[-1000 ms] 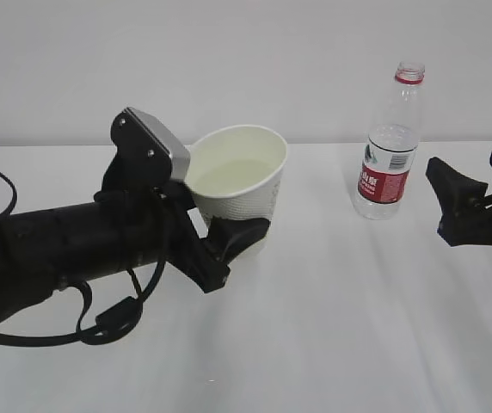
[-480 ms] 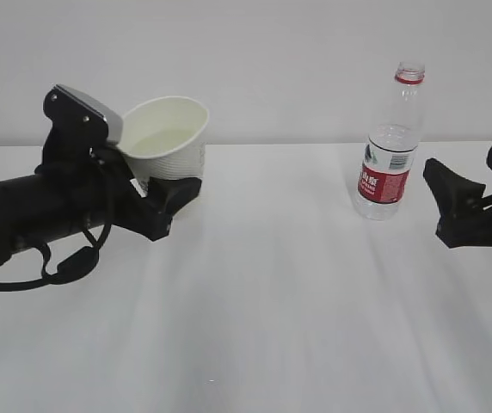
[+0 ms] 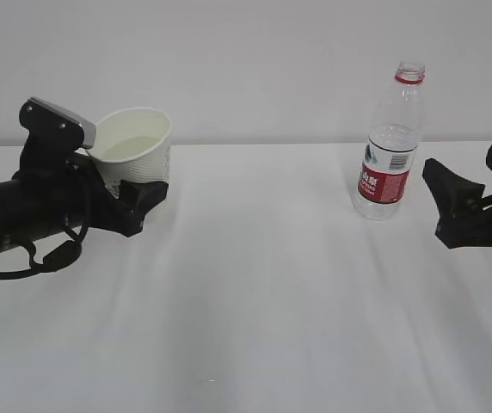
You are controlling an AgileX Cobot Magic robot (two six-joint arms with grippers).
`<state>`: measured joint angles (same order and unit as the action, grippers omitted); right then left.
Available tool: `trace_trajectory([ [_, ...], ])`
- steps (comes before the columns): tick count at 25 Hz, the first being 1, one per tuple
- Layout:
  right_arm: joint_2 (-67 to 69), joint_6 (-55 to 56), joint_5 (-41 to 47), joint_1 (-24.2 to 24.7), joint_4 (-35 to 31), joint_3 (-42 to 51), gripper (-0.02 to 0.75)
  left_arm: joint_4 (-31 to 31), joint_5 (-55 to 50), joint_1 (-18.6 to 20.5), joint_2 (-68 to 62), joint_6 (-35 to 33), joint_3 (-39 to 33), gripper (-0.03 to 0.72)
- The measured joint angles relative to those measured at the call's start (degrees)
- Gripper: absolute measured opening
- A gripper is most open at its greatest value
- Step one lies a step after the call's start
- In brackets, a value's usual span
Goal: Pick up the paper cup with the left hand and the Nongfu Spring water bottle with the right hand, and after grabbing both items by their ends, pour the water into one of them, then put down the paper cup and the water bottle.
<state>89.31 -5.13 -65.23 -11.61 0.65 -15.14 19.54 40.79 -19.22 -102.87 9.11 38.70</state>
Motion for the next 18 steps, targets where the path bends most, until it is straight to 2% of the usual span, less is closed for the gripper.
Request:
trace_trajectory([
  [8, 0.0, 0.0, 0.0, 0.0, 0.4, 0.0, 0.589, -5.4, 1.9, 3.8, -1.0, -0.1, 0.0, 0.540],
  [18, 0.0, 0.0, 0.0, 0.0, 0.6, 0.0, 0.589, -11.3, 2.9, 10.8, -1.0, -2.1, 0.0, 0.540],
])
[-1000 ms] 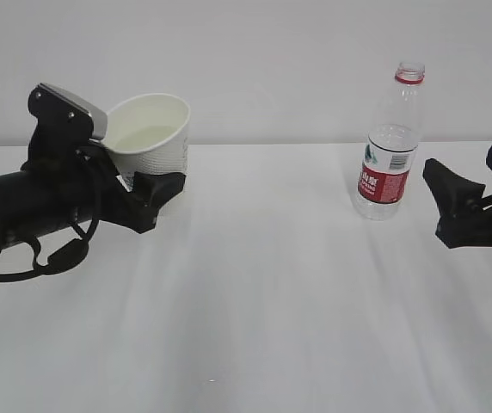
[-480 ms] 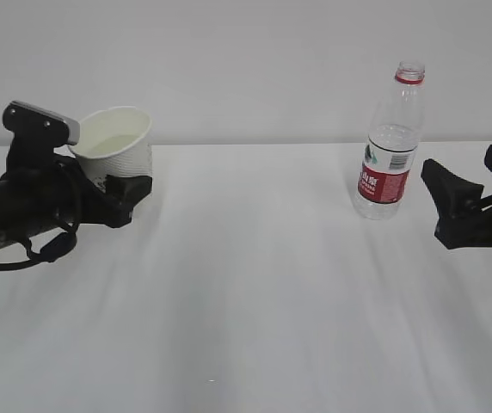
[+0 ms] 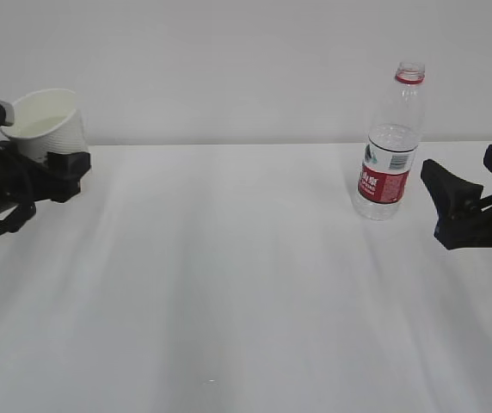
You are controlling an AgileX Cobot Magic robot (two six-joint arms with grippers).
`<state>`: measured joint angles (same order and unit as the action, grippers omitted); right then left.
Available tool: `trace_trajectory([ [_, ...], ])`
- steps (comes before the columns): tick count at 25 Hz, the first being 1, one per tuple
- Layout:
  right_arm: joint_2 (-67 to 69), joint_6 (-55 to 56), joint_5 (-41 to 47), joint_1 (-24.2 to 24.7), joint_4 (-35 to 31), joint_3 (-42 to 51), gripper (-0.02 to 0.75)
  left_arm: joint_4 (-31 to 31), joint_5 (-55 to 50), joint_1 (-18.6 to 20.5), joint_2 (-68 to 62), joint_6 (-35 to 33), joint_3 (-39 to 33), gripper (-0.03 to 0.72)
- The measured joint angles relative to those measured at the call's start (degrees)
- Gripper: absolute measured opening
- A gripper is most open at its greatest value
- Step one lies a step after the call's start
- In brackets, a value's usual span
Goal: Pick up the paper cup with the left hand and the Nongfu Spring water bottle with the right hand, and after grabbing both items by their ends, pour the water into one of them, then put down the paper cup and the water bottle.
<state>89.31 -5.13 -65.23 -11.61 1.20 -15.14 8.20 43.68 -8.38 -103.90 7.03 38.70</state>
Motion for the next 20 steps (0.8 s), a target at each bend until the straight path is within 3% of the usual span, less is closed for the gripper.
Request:
trace_trajectory([
  [6, 0.0, 0.0, 0.0, 0.0, 0.1, 0.0, 0.589, -1.1, 1.8, 2.7, -0.8, 0.0, 0.0, 0.540],
  [20, 0.0, 0.0, 0.0, 0.0, 0.1, 0.0, 0.589, -3.6, 10.2, 3.0, -10.9, -0.1, 0.4, 0.540],
])
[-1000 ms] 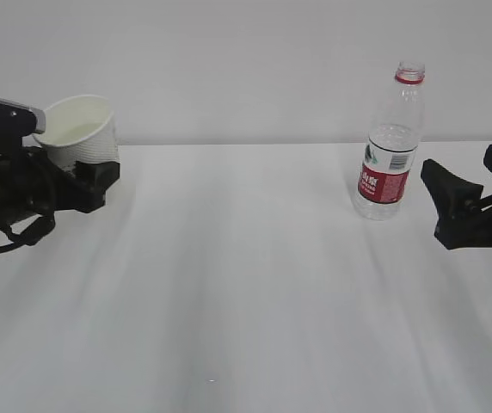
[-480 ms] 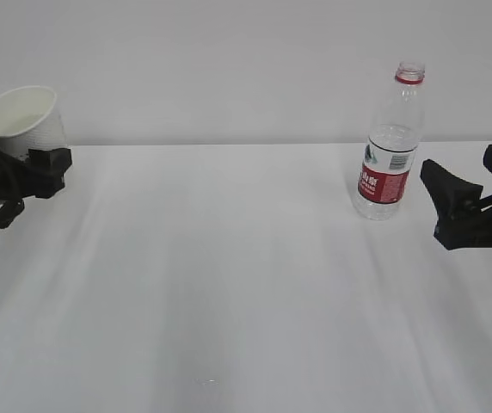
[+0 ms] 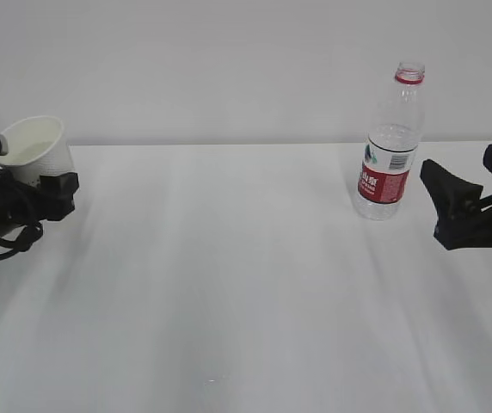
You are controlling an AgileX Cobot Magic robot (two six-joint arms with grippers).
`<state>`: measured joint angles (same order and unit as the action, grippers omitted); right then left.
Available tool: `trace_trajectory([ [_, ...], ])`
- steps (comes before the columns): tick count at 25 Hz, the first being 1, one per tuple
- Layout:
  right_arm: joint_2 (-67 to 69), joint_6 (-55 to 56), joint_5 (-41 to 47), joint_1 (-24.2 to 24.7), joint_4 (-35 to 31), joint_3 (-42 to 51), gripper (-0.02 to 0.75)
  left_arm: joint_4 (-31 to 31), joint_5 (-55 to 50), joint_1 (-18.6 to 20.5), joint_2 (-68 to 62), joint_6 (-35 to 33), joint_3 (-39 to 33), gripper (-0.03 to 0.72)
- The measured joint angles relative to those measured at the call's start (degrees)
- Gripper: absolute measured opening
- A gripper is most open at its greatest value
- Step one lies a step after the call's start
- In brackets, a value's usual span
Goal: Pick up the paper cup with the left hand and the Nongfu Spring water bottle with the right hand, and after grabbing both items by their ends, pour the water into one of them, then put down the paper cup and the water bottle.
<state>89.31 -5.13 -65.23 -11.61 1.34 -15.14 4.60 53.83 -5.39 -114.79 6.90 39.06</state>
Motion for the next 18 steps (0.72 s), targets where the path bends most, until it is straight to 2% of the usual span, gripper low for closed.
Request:
trace_trajectory([
  [18, 0.0, 0.0, 0.0, 0.0, 0.0, 0.0, 0.589, -0.1, 1.6, 0.0, -10.8, 0.0, 9.9, 0.540],
])
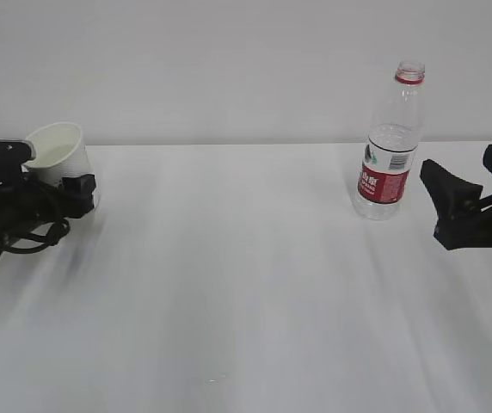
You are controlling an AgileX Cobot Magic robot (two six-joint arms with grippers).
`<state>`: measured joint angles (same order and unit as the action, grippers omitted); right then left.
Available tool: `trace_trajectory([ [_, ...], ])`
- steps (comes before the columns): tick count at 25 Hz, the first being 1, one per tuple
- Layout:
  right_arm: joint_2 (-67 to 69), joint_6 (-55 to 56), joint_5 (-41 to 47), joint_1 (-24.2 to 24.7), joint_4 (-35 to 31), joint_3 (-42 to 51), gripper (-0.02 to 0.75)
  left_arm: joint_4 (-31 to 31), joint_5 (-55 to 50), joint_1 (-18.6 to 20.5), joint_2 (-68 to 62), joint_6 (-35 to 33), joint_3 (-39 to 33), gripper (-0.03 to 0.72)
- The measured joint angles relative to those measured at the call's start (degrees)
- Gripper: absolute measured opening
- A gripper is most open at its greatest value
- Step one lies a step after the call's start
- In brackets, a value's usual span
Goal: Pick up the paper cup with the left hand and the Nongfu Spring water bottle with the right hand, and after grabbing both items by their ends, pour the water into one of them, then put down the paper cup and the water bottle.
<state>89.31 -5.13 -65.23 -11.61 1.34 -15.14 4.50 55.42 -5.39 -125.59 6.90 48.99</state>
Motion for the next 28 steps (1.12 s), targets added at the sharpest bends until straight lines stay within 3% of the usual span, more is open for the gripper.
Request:
trace_trajectory([
  [9, 0.0, 0.0, 0.0, 0.0, 0.0, 0.0, 0.589, -0.1, 3.2, 0.0, -2.3, -0.1, 0.8, 0.541],
  [15, 0.0, 0.0, 0.0, 0.0, 0.4, 0.0, 0.589, -0.1, 1.8, 0.0, -2.4, -0.1, 0.8, 0.644],
  [20, 0.0, 0.0, 0.0, 0.0, 0.6, 0.0, 0.589, -0.1, 0.1, 0.0, -2.9, -0.1, 0.7, 0.669],
  [28, 0.0, 0.0, 0.0, 0.0, 0.7, 0.0, 0.589, -0.1, 0.1, 0.0, 1.7, -0.1, -5.2, 0.671],
])
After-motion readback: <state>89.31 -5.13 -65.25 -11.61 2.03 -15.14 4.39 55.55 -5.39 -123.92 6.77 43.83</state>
